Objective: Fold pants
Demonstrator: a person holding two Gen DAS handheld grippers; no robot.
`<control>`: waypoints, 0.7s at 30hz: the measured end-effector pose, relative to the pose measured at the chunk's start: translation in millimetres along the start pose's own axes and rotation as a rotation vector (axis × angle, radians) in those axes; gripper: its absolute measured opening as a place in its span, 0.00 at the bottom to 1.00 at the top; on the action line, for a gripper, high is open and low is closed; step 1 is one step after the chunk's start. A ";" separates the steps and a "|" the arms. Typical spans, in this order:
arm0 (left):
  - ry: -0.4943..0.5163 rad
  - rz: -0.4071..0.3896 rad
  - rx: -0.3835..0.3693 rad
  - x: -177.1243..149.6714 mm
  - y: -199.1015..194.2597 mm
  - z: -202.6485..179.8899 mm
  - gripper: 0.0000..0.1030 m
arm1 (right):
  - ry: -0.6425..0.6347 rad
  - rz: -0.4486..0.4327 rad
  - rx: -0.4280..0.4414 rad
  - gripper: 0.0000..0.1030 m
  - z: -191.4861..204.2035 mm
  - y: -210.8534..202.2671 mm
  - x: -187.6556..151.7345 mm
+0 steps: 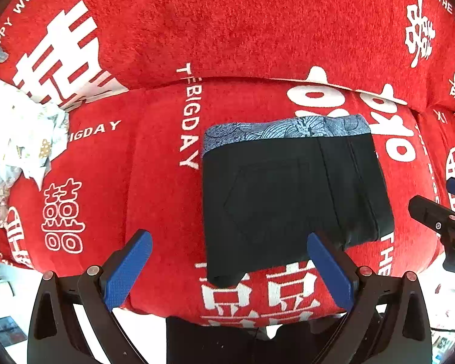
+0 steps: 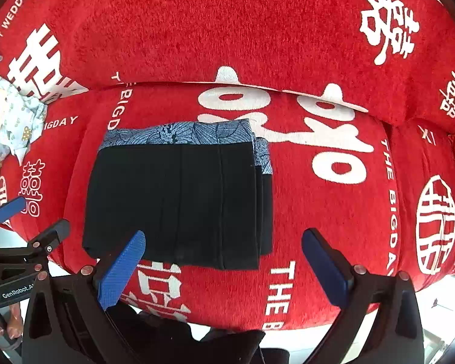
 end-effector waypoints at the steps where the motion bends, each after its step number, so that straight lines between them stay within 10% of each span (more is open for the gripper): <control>1: 0.003 0.004 0.006 -0.8 -1.7 -0.1 1.00 | -0.003 0.002 -0.012 1.00 0.4 -2.6 -1.1; 21: -0.026 0.038 0.009 -2.5 -25.3 3.8 1.00 | 0.028 0.045 -0.032 1.00 12.1 -21.5 -13.4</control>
Point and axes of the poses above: each gripper's, at about its wrist camera, not at the fingertips, and y roughly the way its jaws point, z to its left, x to its top, the point moved 10 cm from there along y, roughly the way its jaws point, and after that the axes turned 10 degrees about y, right-handed, at the moved point
